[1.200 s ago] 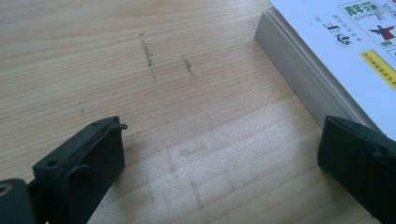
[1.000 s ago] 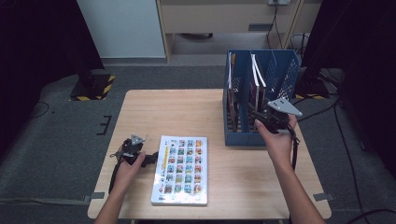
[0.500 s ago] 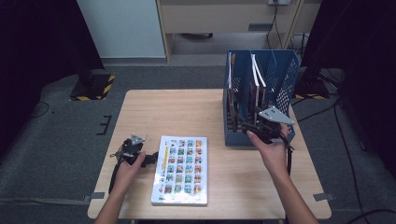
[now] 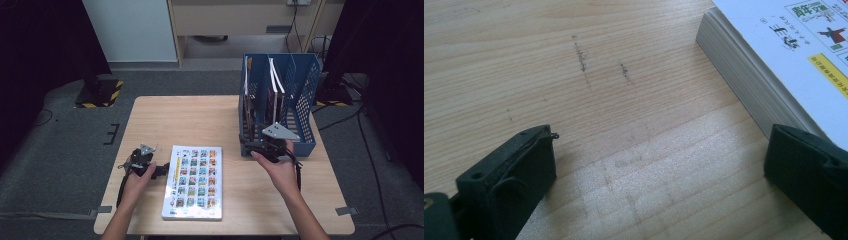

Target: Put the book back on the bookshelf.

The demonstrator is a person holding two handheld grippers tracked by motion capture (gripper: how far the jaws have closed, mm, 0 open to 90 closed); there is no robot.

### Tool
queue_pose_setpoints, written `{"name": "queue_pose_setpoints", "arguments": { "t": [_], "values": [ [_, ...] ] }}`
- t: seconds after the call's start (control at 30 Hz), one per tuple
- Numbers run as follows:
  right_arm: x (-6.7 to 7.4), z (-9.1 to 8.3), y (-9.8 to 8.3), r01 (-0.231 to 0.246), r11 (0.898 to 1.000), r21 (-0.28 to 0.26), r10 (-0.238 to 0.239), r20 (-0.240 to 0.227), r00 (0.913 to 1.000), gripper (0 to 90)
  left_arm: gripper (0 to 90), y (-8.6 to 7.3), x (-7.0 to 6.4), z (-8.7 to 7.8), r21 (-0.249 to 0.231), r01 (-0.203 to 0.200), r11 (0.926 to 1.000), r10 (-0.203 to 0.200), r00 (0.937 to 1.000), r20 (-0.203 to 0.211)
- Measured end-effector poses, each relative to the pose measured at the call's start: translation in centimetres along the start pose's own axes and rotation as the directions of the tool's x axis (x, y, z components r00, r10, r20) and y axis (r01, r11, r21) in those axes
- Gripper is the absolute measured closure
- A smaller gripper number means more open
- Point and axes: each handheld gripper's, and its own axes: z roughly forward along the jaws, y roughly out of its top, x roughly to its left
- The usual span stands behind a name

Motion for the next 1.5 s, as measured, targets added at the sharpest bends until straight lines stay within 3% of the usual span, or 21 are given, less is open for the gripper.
{"name": "queue_pose_setpoints", "arguments": {
  "t": [0.13, 0.43, 0.53, 0.9, 1.17, 1.3, 1.5],
  "values": [
    [0.9, 0.5, -0.6, -0.015, 1.000, 0.000, 0.015, -0.035, 0.9993, 13.4, 0.0, 0.0, 0.0, 0.0, 0.002, 0.001, 1.0000, -0.001, 1.0000, 0.000],
    [2.3, 1.7, -2.2, -0.002, 0.998, 0.068, 0.007, -0.081, 0.9967, 9.9, 1.2, 0.0, 0.0, 0.0, -0.004, -0.004, 1.0000, 0.004, 1.0000, 0.004],
    [2.5, 1.7, -2.6, 0.001, 0.996, 0.085, 0.007, -0.095, 0.9955, 10.2, 7.4, 0.2, 0.1, -0.4, -0.014, -0.010, 0.9998, 0.011, 0.9996, 0.027],
    [3.3, 1.5, -4.0, 0.015, 0.992, 0.124, -0.001, -0.113, 0.9936, 10.3, 8.5, 1.2, -0.2, -2.1, -0.075, 0.023, 0.9969, -0.018, 0.9972, 0.072],
    [4.0, 1.9, -4.4, 0.033, 0.990, 0.141, -0.015, -0.126, 0.9919, 10.6, 9.5, 1.7, -1.3, -2.9, -0.076, 0.026, 0.9967, -0.019, 0.9952, 0.096],
    [4.8, 2.4, -4.8, 0.030, 0.988, 0.154, -0.008, -0.147, 0.9892, 10.5, 10.2, 1.9, -2.2, -3.4, -0.085, 0.022, 0.9961, -0.010, 0.9907, 0.136],
    [6.2, 3.2, -5.3, 0.072, 0.981, 0.181, -0.035, -0.202, 0.9787, 9.1, 11.8, 1.9, -3.3, -3.0, -0.057, -0.007, 0.9984, 0.015, 0.9884, 0.151]
  ]
}}
